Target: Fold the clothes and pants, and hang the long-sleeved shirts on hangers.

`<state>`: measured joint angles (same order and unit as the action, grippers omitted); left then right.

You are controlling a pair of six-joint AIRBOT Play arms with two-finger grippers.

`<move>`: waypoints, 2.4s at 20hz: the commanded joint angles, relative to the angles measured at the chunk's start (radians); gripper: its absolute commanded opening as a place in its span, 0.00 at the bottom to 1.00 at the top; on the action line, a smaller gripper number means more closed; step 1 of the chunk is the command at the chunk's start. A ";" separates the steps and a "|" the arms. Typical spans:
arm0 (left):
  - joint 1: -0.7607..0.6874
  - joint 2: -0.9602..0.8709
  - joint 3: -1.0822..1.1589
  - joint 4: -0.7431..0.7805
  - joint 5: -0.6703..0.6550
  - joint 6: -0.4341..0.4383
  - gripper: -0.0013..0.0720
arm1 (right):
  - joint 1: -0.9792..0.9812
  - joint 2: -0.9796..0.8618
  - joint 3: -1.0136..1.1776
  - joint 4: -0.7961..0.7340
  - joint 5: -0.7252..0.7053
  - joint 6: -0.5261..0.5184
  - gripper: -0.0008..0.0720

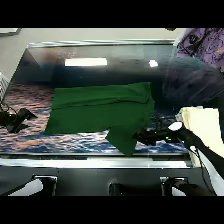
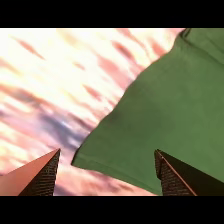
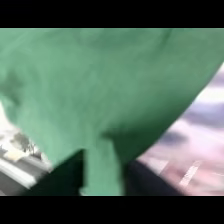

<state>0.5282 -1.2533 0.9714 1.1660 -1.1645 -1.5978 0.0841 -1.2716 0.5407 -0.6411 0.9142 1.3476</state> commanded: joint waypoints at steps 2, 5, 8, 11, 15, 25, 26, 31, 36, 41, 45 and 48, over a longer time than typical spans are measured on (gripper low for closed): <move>0.022 -0.007 -0.022 -0.055 -0.016 0.102 0.95 | 0.018 -0.010 -0.003 0.053 -0.051 -0.017 0.06; 0.086 -0.025 -0.129 -0.170 -0.011 0.236 0.95 | 0.018 0.021 -0.003 0.055 -0.045 -0.016 0.06; 0.132 -0.061 -0.227 -0.238 0.018 0.319 0.95 | 0.018 0.055 -0.003 0.056 -0.044 -0.015 0.06; 0.128 -0.103 -0.245 -0.290 0.051 0.358 0.95 | 0.018 0.063 -0.003 0.058 -0.033 -0.015 0.06; 0.095 -0.167 -0.245 -0.363 0.072 0.402 0.94 | 0.018 0.064 -0.003 0.060 -0.031 -0.015 0.06; 0.055 -0.130 -0.211 -0.422 -0.019 0.373 0.04 | 0.018 0.198 -0.003 -0.039 -0.045 0.125 0.06; 0.056 -0.089 -0.211 -0.418 -0.027 0.339 0.04 | 0.018 0.235 -0.003 -0.100 -0.037 0.194 0.06; 0.054 0.187 -0.214 -0.227 -0.106 0.090 0.04 | 0.019 0.486 -0.003 -0.356 0.175 0.484 0.06; 0.054 0.434 -0.213 -0.062 -0.187 -0.026 0.04 | 0.019 0.780 -0.002 -0.430 0.407 0.630 0.06; 0.014 0.421 -0.212 -0.071 -0.101 -0.006 0.04 | 0.019 0.729 0.049 -0.439 0.352 0.556 0.06; -0.101 0.314 -0.205 -0.085 0.073 0.000 0.04 | 0.019 0.428 0.198 -0.452 0.216 0.407 0.06; -0.177 0.195 -0.182 -0.085 0.194 -0.001 0.04 | 0.019 0.176 0.353 -0.461 0.151 0.324 0.06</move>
<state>0.4168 -0.9710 0.7738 1.0805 -1.0992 -1.5986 0.1024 -0.8967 0.7742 -1.0897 1.1416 1.7641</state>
